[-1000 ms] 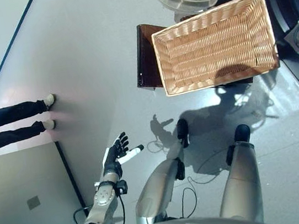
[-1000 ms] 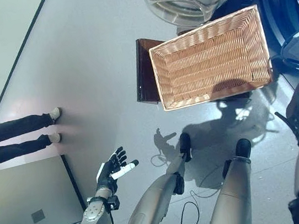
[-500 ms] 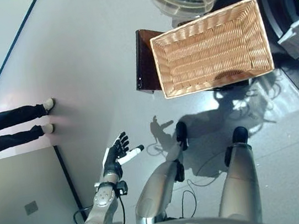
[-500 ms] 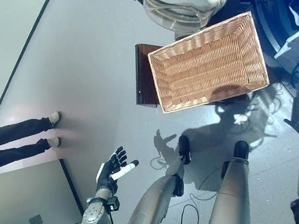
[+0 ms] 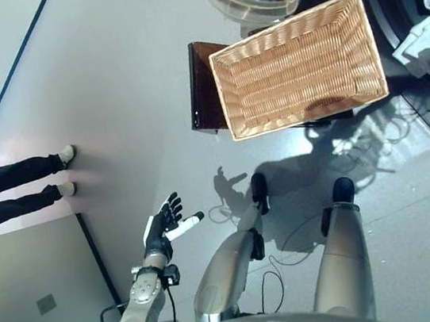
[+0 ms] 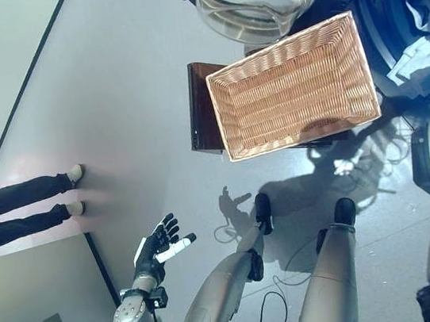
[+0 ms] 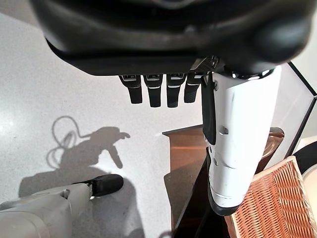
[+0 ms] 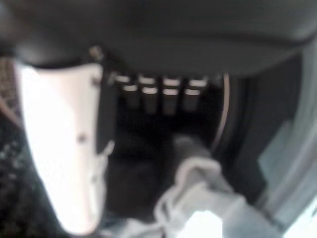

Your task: Pick up the clothes and place them into the washing machine

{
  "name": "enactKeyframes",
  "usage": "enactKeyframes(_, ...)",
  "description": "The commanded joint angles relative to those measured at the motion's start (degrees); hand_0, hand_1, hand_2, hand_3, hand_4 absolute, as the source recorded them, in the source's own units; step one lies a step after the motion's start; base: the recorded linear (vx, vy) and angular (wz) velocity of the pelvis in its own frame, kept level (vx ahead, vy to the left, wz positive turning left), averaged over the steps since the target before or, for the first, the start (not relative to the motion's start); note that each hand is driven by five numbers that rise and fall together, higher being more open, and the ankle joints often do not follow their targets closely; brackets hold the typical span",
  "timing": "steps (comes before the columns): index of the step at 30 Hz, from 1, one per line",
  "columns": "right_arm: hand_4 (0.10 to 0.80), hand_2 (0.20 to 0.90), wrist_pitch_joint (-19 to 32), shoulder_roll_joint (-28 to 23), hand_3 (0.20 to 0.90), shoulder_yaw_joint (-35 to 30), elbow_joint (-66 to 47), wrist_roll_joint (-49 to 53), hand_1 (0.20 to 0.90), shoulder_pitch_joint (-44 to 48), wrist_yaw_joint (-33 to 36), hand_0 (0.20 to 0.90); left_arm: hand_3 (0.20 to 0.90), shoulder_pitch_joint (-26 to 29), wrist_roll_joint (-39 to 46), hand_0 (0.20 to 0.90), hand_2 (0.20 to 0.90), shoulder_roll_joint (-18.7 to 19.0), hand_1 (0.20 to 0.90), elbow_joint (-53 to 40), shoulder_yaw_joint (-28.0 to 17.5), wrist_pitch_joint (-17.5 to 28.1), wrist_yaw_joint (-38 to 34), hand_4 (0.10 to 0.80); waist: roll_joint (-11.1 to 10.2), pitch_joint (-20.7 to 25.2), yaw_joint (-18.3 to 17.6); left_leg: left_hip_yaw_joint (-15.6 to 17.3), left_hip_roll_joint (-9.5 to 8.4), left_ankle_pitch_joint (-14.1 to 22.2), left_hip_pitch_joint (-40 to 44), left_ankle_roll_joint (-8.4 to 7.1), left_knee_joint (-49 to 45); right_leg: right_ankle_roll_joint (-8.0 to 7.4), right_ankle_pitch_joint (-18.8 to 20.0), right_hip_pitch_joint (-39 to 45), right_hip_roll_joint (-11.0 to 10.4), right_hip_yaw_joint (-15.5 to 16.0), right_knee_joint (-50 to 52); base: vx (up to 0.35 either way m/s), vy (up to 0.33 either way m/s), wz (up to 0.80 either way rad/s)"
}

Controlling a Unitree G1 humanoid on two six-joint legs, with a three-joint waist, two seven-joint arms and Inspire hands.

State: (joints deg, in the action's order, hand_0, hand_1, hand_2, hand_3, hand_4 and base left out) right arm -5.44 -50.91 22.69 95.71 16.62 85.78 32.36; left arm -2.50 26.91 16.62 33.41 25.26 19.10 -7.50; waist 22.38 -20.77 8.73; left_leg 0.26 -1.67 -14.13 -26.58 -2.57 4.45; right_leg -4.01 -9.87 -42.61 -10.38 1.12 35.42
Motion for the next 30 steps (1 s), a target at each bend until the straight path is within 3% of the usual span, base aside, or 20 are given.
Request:
enactKeyframes(1,0.800,0.900,4.06,-9.44,0.900,16.80,-7.14,-11.21,0.900,8.81,5.29,0.900,0.900,0.69,0.00,0.900,0.900,1.24,0.900,0.56,-2.89,2.49,-1.36,0.800,2.76,-1.05,-1.64,2.39,-0.07,1.02,-1.17,-3.92,0.55,1.75,6.90,6.18,6.05,-0.15,-16.12,-0.013,0.016,-0.04)
enactKeyframes(11,0.800,0.900,2.81,-5.84,0.900,10.68,-10.27,-16.63,0.900,1.09,12.11,0.900,0.900,2.44,-1.35,0.900,0.900,-0.64,0.900,1.46,-2.70,3.28,-3.27,0.800,3.07,-1.08,-1.25,2.46,-0.06,0.79,-1.44,-3.81,0.55,1.68,7.64,6.38,6.29,-0.26,-16.94,-0.003,0.003,-0.01)
enactKeyframes(19,0.800,0.900,0.23,0.68,0.900,3.37,-12.26,-20.19,0.900,-8.19,17.42,0.900,0.900,3.75,-2.06,0.900,0.900,-1.86,0.900,2.00,-2.76,3.62,-4.88,0.800,3.82,-0.59,-0.82,2.25,-0.42,1.03,-0.80,-3.53,0.55,1.65,7.92,7.20,6.03,-0.30,-17.50,0.000,0.000,0.00)
enactKeyframes(30,0.800,0.900,1.90,9.30,0.900,-2.84,-14.98,-19.95,0.900,-17.96,20.84,0.900,0.900,4.19,-3.17,0.900,0.900,-2.80,0.900,4.12,-2.33,4.16,-6.23,0.800,3.37,-0.51,-0.98,2.28,-0.59,1.36,0.51,-3.05,0.55,1.51,8.35,9.13,5.54,-0.25,-18.62,0.000,0.000,0.00)
